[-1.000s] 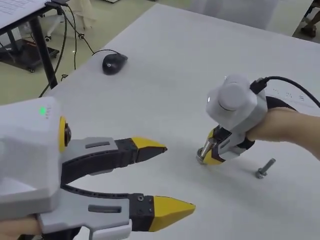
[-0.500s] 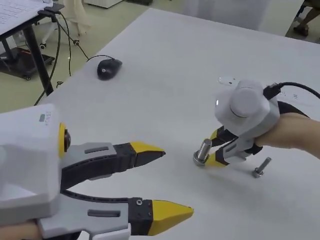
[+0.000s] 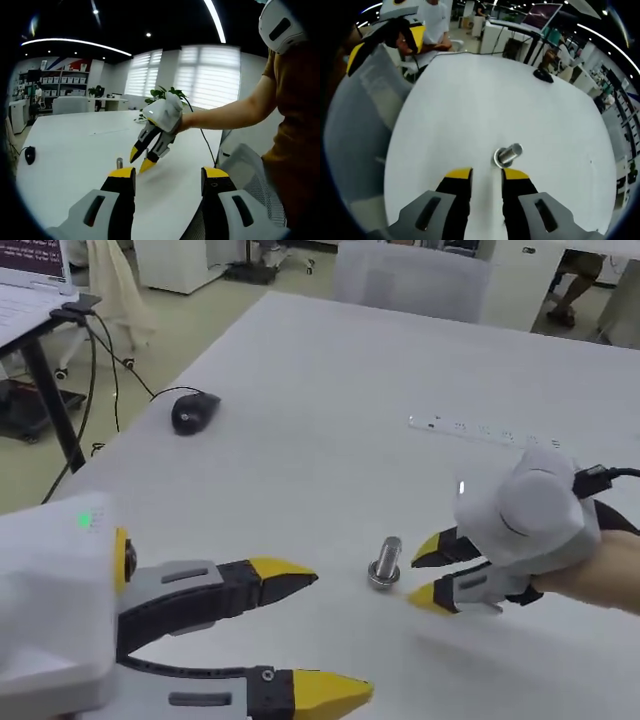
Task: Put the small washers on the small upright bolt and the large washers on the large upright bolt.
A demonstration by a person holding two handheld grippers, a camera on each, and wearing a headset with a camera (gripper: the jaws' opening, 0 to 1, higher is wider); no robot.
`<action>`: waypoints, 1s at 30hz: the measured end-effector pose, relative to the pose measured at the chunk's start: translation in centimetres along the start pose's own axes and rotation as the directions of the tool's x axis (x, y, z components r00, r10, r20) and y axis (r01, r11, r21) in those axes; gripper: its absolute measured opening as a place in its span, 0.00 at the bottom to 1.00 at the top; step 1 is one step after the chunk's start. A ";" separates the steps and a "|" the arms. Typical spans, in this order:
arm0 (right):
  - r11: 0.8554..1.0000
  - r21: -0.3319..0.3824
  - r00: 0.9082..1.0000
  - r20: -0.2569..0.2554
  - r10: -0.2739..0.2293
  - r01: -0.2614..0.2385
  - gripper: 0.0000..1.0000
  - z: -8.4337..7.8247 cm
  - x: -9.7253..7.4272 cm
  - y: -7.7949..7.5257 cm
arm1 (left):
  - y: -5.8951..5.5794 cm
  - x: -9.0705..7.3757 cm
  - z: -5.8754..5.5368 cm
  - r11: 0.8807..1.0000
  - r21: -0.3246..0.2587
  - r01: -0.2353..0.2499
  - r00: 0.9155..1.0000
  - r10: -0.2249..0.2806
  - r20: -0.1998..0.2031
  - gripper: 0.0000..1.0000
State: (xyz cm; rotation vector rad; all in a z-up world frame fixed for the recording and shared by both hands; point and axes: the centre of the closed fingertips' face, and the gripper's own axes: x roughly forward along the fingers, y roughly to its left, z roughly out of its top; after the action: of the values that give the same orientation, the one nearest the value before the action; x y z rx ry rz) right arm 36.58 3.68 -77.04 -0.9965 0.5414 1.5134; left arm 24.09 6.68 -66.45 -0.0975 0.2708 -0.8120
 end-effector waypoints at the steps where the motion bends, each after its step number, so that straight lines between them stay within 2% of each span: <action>1: 1.000 0.002 1.000 0.005 -0.002 0.002 0.23 0.0 0.0 0.1 | -0.1 0.2 0.1 1.000 0.003 0.007 1.000 -0.007 -0.002 0.52; 4: 1.000 0.024 1.000 0.014 -0.011 0.010 0.23 -0.2 -0.3 0.9 | -0.5 0.6 0.7 1.000 0.012 0.027 1.000 -0.027 0.005 0.52; 7: 0.999 0.039 0.999 0.032 -0.019 0.018 0.23 0.0 -0.6 1.5 | -0.7 0.9 0.7 0.999 0.023 0.039 0.999 -0.039 -0.006 0.52; 10: 0.997 0.065 0.997 0.073 -0.041 0.036 0.21 0.5 -1.2 2.3 | -0.8 1.0 0.8 0.999 0.012 0.049 0.999 -0.049 -0.002 0.52; 13: 0.996 0.068 0.990 0.125 -0.068 0.060 0.20 1.2 -1.9 3.1 | -1.1 1.1 0.4 0.998 0.009 0.060 0.998 -0.060 -0.016 0.52; 16: 0.994 0.078 0.986 0.144 -0.089 0.078 0.20 1.3 -2.6 3.8 | -1.3 1.2 -0.1 0.998 0.008 0.069 0.997 -0.069 -0.036 0.52; 19: 0.990 0.110 0.974 0.194 -0.113 0.093 0.20 1.6 -3.3 4.5 | -1.6 1.3 -0.1 0.997 0.008 0.075 0.996 -0.075 -0.042 0.52; 20: 0.991 0.106 0.969 0.224 -0.105 0.083 0.20 2.0 -3.5 4.9 | -1.7 1.4 -0.1 0.997 0.006 0.078 0.996 -0.077 -0.044 0.52; 21: 0.987 0.130 0.962 0.244 -0.121 0.091 0.20 2.0 -3.9 5.2 | -1.8 1.5 -0.2 0.997 0.007 0.081 0.996 -0.080 -0.046 0.52; 22: 0.984 0.152 0.960 0.246 -0.133 0.097 0.21 1.8 -4.1 5.3 | -2.0 1.6 -0.2 0.996 0.006 0.086 0.995 -0.085 -0.046 0.52; 23: 0.984 0.155 0.948 0.292 -0.129 0.086 0.21 2.2 -4.6 5.9 | -2.1 1.7 -0.1 0.996 0.004 0.091 0.995 -0.091 -0.047 0.52; 24: 0.983 0.164 0.931 0.337 -0.136 0.084 0.21 2.7 -5.1 6.1 | -2.2 1.8 -0.1 0.996 0.007 0.094 0.994 -0.094 -0.050 0.52; 25: 0.976 0.194 0.911 0.376 -0.168 0.100 0.21 2.8 -5.8 6.2 | -2.4 1.8 0.0 0.995 0.007 0.101 0.994 -0.101 -0.052 0.52; 26: 0.973 0.212 0.903 0.393 -0.174 0.095 0.20 2.8 -6.3 6.4 | -2.5 1.9 0.0 0.994 0.009 0.104 0.993 -0.104 -0.054 0.52; 30: 0.963 0.236 0.888 0.402 -0.222 0.133 0.20 1.7 -7.7 7.3 | -2.7 1.8 0.3 0.994 -0.006 0.111 0.993 -0.111 -0.039 0.52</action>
State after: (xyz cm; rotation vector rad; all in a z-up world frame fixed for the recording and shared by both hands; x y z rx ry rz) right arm 28.74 -0.76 -71.22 -0.5164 0.2730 1.4215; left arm 23.49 3.51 -66.05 -0.1009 0.3061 -0.9248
